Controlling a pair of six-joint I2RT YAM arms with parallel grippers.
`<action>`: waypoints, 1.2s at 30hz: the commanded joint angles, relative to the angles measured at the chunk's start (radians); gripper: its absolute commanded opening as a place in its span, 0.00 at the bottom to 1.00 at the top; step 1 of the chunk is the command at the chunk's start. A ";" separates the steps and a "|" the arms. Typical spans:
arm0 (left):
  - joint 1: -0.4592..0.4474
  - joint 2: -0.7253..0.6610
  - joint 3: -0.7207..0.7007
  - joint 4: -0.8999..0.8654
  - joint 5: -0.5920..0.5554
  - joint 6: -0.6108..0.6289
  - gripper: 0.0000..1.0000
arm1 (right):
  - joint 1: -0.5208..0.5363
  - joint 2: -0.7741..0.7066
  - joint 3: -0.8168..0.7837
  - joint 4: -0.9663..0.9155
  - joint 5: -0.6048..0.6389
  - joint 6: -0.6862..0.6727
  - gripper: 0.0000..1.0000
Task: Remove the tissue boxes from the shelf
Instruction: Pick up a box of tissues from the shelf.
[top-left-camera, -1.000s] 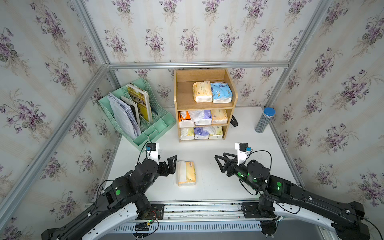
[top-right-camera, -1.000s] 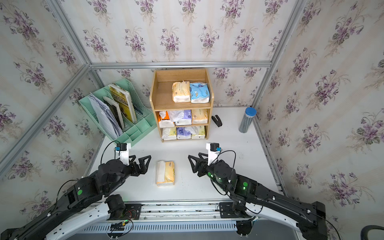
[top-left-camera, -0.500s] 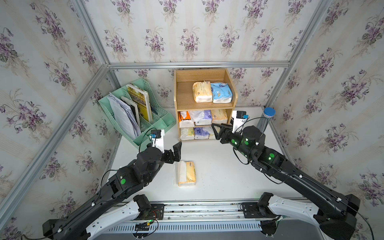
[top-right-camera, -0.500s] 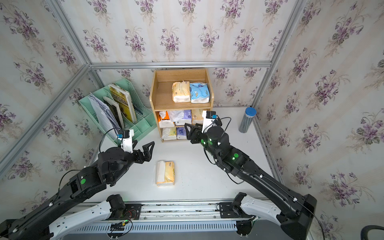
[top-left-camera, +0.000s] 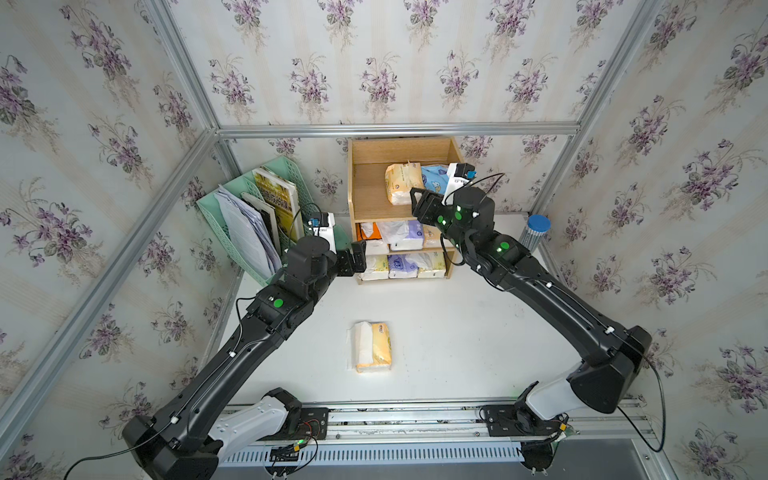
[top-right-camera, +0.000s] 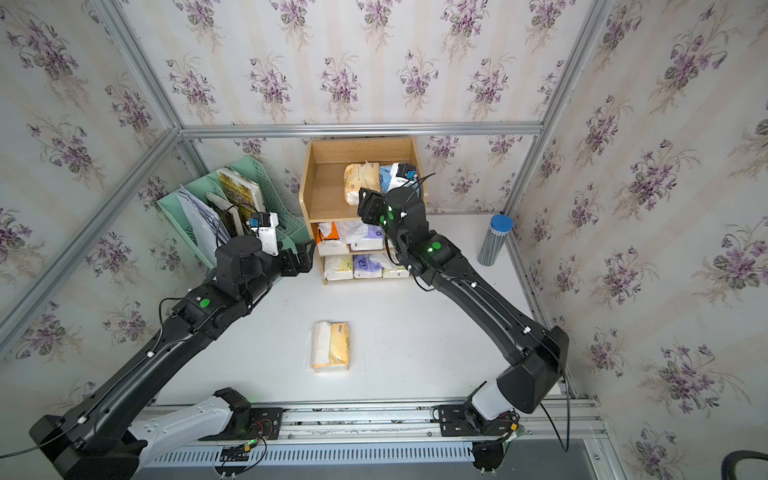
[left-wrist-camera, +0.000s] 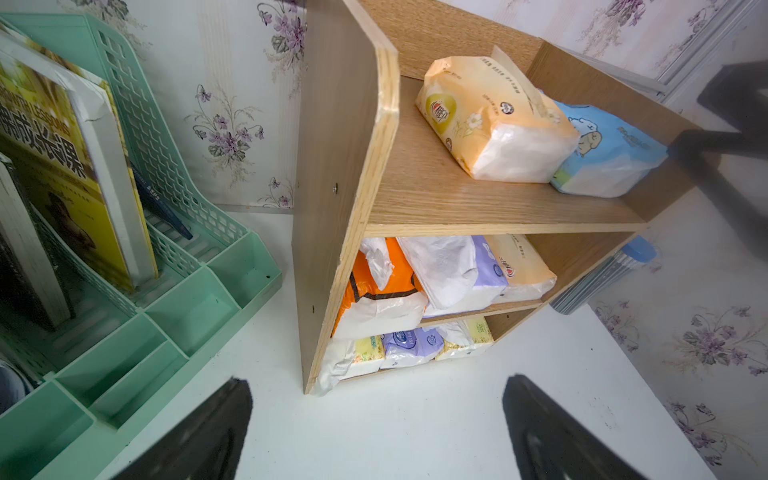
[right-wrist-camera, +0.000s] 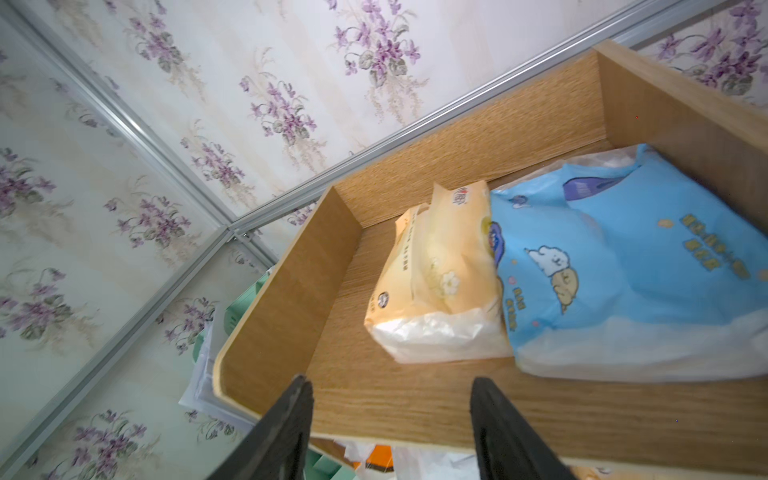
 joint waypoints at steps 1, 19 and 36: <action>0.018 0.030 0.011 0.060 0.121 0.007 0.99 | -0.021 0.037 0.035 -0.024 -0.013 0.021 0.65; 0.043 0.093 -0.016 0.060 0.179 0.020 0.99 | -0.029 0.204 0.133 -0.026 -0.088 0.020 0.37; 0.043 -0.001 -0.008 -0.044 0.138 0.027 0.99 | 0.017 0.196 0.132 -0.087 -0.354 -0.035 0.00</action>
